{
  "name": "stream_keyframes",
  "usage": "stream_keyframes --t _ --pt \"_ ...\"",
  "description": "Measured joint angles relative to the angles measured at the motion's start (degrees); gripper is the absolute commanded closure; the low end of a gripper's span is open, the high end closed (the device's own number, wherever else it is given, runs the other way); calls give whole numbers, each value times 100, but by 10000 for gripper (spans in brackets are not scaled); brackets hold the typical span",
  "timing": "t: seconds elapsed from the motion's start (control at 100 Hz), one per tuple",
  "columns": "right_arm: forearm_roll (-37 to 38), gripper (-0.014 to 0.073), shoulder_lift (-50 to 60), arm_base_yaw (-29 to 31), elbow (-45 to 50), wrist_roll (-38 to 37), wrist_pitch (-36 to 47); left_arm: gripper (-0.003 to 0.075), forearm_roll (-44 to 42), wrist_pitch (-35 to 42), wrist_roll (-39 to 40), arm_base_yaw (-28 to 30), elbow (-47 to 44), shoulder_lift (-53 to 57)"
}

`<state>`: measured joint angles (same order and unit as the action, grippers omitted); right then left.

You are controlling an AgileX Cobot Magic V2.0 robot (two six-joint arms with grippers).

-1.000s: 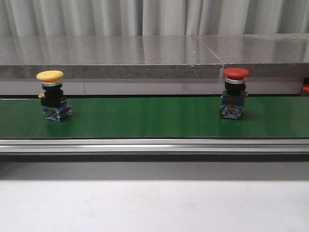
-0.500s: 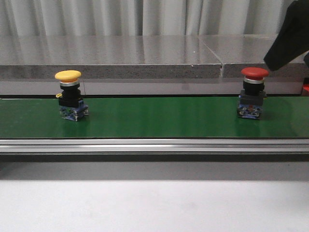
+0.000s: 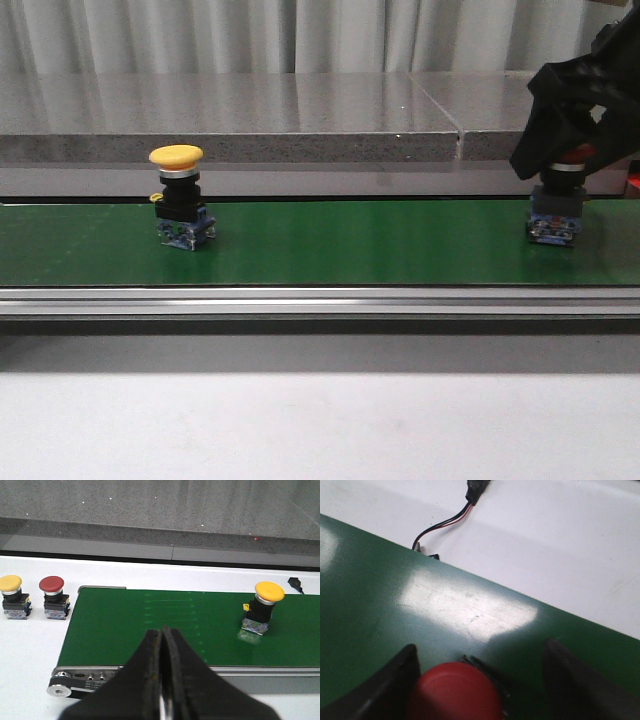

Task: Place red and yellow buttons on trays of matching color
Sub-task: 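Lower the right gripper onto the red button at the belt's end, then move the red button over the red tray and release it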

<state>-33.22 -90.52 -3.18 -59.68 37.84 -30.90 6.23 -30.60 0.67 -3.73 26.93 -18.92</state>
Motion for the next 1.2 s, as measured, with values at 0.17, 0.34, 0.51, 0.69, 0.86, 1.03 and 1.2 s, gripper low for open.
stream_keyframes --t 0.17,0.34,0.51,0.69,0.86,1.03,1.2 --pt "12 489 -86 0 -118 0 -174 739 0 0 0 0 0 0" --pt "32 517 -61 39 -511 0 -593 739 0 0 0 0 0 0" --pt "32 517 -15 534 -1215 0 -1226 739 0 0 0 0 0 0" --pt "90 517 -15 1463 -1918 -92 -1461 739 0 0 0 0 0 0" --pt "102 517 -65 2465 -2218 -195 -1179 739 0 0 0 0 0 0" --pt "116 517 -378 3127 -2227 -240 -543 739 0 0 0 0 0 0" --pt "116 517 -853 3412 -2241 -244 192 739 0 0 0 0 0 0"
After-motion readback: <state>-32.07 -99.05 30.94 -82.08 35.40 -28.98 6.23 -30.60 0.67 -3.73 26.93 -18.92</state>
